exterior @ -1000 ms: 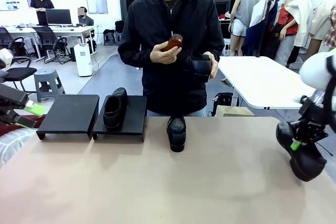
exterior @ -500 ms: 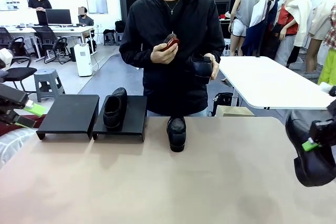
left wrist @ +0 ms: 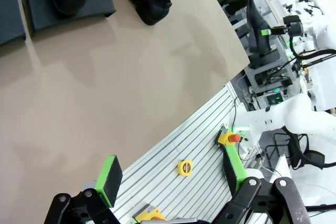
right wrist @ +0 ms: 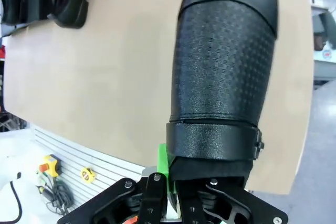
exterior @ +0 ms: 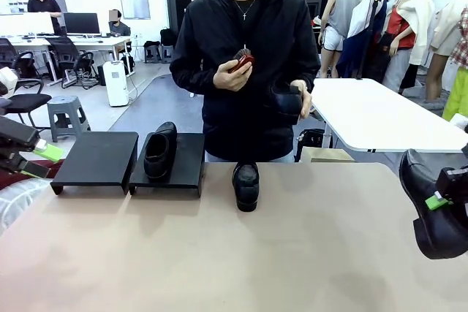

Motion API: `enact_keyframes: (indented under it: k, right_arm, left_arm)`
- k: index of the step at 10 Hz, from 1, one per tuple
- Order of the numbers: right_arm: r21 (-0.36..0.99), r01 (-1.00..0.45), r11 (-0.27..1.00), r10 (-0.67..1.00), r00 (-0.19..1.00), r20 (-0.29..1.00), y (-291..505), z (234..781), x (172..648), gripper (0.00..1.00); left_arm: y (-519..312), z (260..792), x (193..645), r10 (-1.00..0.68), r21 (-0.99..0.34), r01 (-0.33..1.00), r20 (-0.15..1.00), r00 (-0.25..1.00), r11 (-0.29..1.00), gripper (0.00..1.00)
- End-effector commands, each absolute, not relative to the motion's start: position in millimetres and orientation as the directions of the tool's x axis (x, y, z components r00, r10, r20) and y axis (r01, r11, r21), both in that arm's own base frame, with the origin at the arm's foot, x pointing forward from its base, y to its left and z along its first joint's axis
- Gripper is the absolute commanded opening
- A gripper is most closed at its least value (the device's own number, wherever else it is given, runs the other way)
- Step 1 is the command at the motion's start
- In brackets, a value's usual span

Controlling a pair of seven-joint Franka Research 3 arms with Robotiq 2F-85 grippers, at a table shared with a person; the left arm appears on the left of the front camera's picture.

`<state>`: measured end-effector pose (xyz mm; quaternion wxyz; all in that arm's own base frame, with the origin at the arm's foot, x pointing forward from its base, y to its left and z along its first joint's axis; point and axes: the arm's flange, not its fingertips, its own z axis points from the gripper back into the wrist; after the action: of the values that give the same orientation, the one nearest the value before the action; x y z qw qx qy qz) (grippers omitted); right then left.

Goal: Organize the shoes by placing them on the stand.
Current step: Pick up one Shoe and place it in the middle of the table.

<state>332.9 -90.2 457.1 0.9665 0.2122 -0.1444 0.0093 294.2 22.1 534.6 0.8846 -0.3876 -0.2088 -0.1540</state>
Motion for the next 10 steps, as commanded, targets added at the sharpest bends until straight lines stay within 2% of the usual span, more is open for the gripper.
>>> enact_keyframes:
  k: [1, 3, 5, 6, 8, 10]
  right_arm:
    - [0.394, -0.094, 0.914, -0.044, 0.944, 0.327, -78, 475, 342, 0.00]
    - [0.378, -0.159, 0.912, -0.007, 0.916, 0.402, -35, 503, 362, 0.00]
    - [0.357, -0.212, 0.910, 0.050, 0.909, 0.413, -9, 505, 374, 0.00]
    - [0.393, -0.145, 0.908, -0.036, 0.908, 0.417, -42, 510, 362, 0.00]
    - [0.411, -0.088, 0.907, -0.082, 0.922, 0.378, -101, 501, 329, 0.00]
    - [0.445, 0.077, 0.892, -0.231, 0.925, 0.303, -144, 476, 306, 0.00]
  left_arm:
    - [23, 534, 295, -0.116, -0.627, 0.458, 0.507, 0.854, 0.630, 1.00]
    - [23, 534, 295, -0.116, -0.627, 0.458, 0.507, 0.854, 0.630, 1.00]
    - [23, 534, 295, -0.116, -0.627, 0.458, 0.507, 0.854, 0.630, 1.00]
    - [23, 534, 295, -0.116, -0.627, 0.458, 0.507, 0.854, 0.630, 1.00]
    - [23, 534, 295, -0.116, -0.627, 0.458, 0.507, 0.854, 0.630, 1.00]
    - [23, 534, 295, -0.116, -0.627, 0.458, 0.507, 0.854, 0.630, 1.00]
